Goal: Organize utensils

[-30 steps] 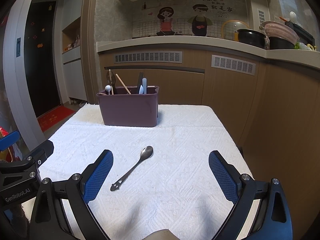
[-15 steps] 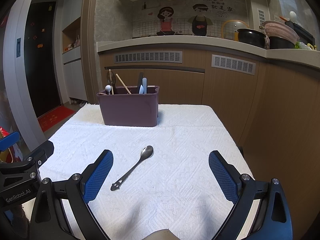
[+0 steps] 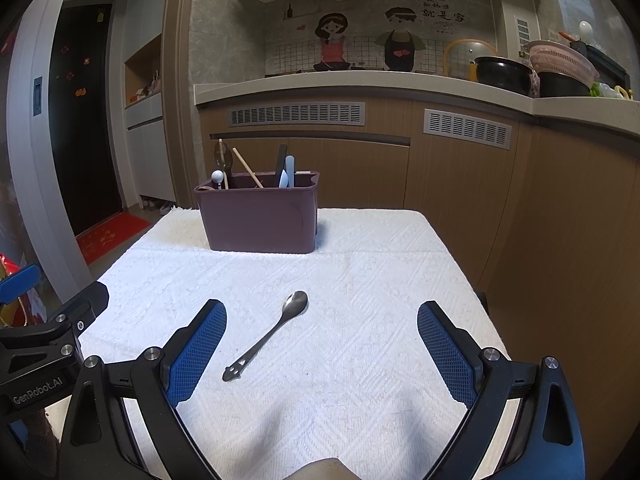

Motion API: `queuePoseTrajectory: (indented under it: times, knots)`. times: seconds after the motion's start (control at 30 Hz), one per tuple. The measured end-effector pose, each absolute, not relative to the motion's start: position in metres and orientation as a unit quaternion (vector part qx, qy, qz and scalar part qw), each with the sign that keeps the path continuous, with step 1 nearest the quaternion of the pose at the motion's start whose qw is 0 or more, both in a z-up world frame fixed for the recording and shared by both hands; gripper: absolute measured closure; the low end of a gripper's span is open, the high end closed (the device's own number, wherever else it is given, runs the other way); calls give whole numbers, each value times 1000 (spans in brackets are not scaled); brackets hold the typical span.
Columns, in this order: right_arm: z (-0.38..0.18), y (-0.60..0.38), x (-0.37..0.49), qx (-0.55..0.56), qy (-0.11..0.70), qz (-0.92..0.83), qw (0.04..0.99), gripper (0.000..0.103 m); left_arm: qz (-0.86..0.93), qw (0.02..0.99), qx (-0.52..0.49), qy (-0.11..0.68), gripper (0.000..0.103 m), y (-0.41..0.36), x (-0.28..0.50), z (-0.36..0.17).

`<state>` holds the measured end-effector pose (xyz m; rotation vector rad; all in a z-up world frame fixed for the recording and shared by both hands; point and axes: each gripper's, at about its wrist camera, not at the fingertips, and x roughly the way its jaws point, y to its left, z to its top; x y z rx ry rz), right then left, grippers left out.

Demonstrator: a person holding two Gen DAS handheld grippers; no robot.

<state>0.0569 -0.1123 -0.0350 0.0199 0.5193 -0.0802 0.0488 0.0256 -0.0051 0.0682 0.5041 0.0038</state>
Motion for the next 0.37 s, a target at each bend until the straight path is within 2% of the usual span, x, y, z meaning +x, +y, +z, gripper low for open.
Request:
queuePoseTrajectory:
  times: [0.37]
  knots:
    - [-35,-114,57,10,258,-38,965,7,4,968,32,251,0,26,48,-6]
